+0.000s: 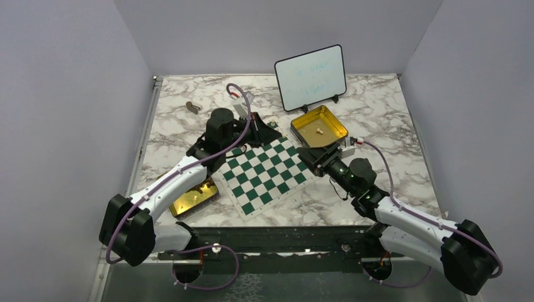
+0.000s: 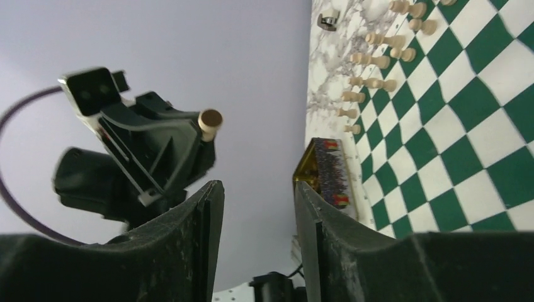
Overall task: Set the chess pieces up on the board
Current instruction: Place the chess piece on the chessboard.
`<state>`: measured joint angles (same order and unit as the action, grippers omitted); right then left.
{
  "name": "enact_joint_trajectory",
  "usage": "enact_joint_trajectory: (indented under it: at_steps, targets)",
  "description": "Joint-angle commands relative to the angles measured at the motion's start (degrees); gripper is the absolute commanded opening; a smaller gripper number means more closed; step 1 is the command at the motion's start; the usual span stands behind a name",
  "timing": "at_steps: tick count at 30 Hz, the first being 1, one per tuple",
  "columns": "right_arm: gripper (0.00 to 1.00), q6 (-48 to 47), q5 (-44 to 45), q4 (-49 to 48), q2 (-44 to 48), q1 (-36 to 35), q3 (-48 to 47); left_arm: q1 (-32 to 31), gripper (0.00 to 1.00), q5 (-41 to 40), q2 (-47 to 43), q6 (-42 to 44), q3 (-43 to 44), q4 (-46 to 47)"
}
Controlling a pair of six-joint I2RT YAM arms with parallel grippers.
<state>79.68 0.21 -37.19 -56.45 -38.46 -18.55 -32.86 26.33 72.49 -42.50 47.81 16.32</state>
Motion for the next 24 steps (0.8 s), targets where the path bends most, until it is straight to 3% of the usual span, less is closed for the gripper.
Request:
enact_joint_trajectory:
  at_steps: [1, 5, 7, 8, 12, 24]
  targets:
    - [0.56, -7.7, 2.9, 8.6, 6.8, 0.1, 0.6, 0.5, 0.00, -4.5, -2.6, 15.0, 8.9, -24.8]
    - [0.72, -15.9, 2.4, 15.6, 11.8, 0.1, 0.1, 1.3, 0.00, -8.8, -1.4, 23.8, 15.6, -40.8]
    - [0.98, -23.7, 1.2, 18.6, 14.0, 0.1, -0.7, 2.3, 0.00, -11.5, 0.0, 27.7, 18.4, -47.2]
    - [1.00, -26.7, 1.3, 21.7, 14.9, 0.1, -1.7, 2.9, 0.00, -13.0, 0.7, 29.2, 19.6, -49.6]
    - [1.00, -32.4, 4.2, 32.1, 18.7, 0.1, -3.1, 4.6, 0.00, -18.9, 3.6, 33.7, 23.0, -56.1]
    - [1.00, -39.0, 7.7, 43.6, 28.9, 0.1, -6.1, 9.0, 0.00, -28.8, 14.6, 40.7, 25.1, -61.7]
